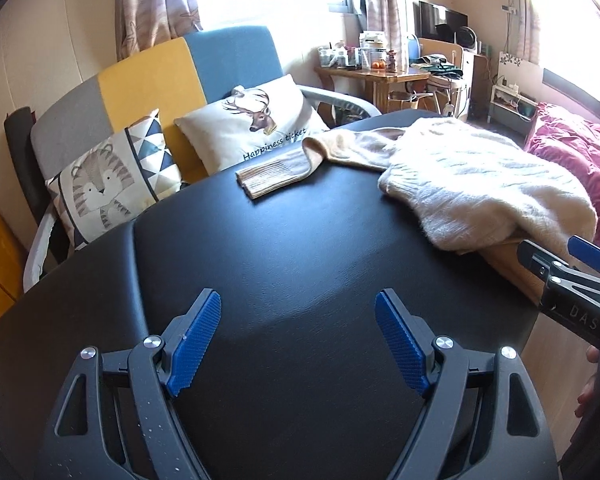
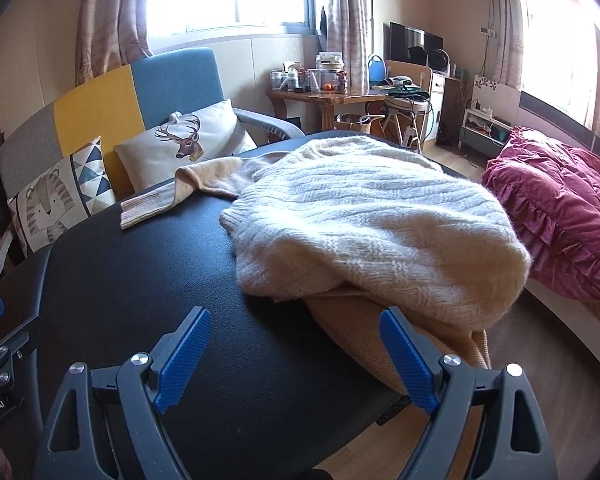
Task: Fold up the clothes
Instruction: 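Move the right tool toward the cream knit sweater's edge, then grasp the sweater edge with the right tool and lift it, then lift the sweater high with the right tool, shaking it out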
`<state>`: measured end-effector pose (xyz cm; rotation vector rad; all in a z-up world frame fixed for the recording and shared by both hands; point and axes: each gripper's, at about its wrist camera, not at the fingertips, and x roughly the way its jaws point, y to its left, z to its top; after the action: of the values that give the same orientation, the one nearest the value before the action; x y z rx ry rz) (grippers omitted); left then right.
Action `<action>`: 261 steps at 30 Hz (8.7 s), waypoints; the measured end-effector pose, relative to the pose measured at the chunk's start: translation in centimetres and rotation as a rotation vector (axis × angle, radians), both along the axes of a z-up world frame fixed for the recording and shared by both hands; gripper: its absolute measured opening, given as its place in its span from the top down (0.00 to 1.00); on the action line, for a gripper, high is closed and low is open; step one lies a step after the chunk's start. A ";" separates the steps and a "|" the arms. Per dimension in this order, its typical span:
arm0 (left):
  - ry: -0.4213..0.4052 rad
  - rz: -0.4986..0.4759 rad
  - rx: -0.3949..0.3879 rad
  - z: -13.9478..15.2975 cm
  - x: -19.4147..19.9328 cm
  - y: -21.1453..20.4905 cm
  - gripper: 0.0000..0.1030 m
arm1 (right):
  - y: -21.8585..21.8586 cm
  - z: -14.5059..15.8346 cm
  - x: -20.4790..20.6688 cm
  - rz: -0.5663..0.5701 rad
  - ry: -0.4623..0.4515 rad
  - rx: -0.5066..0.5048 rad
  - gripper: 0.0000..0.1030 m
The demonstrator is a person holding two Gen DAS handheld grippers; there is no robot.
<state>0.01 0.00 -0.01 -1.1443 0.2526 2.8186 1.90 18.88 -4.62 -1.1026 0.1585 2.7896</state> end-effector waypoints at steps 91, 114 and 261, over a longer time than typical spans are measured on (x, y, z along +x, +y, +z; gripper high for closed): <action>-0.208 0.023 -0.023 -4.8 0.4 -0.5 0.20 | 0.7 -6.7 -11.2 0.124 -0.100 0.336 0.27; -0.222 0.046 0.007 -5.4 0.8 -1.1 0.20 | 9.2 -4.5 -10.3 0.052 -0.013 -0.443 0.87; -0.190 0.337 0.090 -4.2 6.3 -13.9 0.20 | -3.4 0.6 -12.9 0.516 -0.106 -1.630 0.91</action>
<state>6.33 -13.93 -4.21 -1.5507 -0.0898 2.9279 -10.97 15.50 -4.05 -1.5323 2.7309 2.5252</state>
